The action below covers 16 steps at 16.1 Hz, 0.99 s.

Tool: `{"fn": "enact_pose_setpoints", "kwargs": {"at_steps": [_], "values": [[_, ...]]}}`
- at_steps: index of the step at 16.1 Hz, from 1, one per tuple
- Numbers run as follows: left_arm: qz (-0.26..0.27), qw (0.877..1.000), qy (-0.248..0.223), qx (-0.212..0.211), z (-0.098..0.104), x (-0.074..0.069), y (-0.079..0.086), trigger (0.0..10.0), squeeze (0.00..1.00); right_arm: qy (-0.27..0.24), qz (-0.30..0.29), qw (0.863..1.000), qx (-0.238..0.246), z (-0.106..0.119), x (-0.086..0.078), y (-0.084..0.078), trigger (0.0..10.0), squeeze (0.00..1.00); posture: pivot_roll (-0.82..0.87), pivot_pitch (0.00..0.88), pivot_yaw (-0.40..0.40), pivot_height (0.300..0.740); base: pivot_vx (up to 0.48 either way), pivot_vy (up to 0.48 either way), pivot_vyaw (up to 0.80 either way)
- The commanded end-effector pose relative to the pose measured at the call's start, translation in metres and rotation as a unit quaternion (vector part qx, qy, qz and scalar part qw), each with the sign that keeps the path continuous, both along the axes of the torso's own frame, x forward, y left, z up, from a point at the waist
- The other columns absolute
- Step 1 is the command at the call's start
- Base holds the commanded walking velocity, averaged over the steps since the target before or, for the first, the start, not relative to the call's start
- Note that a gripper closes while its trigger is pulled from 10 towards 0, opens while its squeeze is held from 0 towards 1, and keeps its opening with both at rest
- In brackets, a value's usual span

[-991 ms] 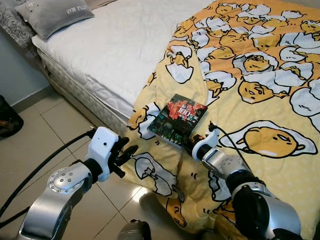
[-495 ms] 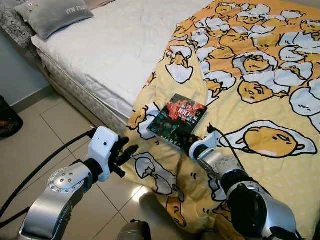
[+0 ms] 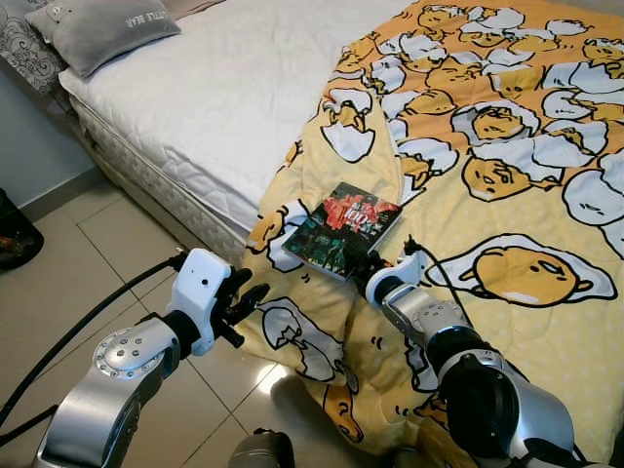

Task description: Clean up the room

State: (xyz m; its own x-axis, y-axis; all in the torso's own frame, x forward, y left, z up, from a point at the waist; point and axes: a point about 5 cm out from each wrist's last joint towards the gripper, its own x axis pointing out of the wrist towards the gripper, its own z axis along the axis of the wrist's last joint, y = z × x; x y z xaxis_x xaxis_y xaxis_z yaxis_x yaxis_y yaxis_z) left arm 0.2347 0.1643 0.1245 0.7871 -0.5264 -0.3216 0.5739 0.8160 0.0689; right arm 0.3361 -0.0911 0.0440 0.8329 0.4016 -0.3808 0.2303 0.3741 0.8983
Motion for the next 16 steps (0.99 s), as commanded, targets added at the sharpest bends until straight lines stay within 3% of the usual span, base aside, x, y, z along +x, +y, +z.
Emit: {"fn": "enact_pose_setpoints", "kwargs": {"at_steps": [1,8,12,15,16], "values": [[0.008,1.000,0.002,0.007,-0.001,0.000,0.004,10.0,0.02,-0.008,-0.005,1.000,0.013,0.006,0.004,0.005,0.0,0.00,0.05,0.082,0.091,0.740,0.000,0.000,0.00],[0.026,1.000,0.012,0.006,-0.005,-0.004,0.015,10.0,0.02,-0.009,-0.011,1.000,0.022,0.008,0.006,0.006,0.0,0.00,0.05,0.073,0.087,0.740,0.000,0.000,0.00],[0.009,1.000,0.023,-0.001,-0.007,-0.006,0.012,10.0,0.02,-0.014,-0.011,1.000,0.018,0.011,0.008,0.004,0.0,0.00,0.04,0.064,0.087,0.740,0.000,0.000,0.00],[0.013,1.000,0.022,0.000,-0.008,-0.005,0.014,10.0,0.02,-0.027,0.000,1.000,0.003,0.014,0.010,0.003,0.0,0.00,0.04,0.042,0.085,0.740,0.000,0.000,0.00],[0.034,0.999,0.011,-0.006,-0.005,-0.002,0.020,10.0,0.02,-0.052,0.019,0.998,-0.016,0.020,0.013,0.002,0.0,0.00,0.04,0.023,0.082,0.740,0.000,0.000,0.00]]}}
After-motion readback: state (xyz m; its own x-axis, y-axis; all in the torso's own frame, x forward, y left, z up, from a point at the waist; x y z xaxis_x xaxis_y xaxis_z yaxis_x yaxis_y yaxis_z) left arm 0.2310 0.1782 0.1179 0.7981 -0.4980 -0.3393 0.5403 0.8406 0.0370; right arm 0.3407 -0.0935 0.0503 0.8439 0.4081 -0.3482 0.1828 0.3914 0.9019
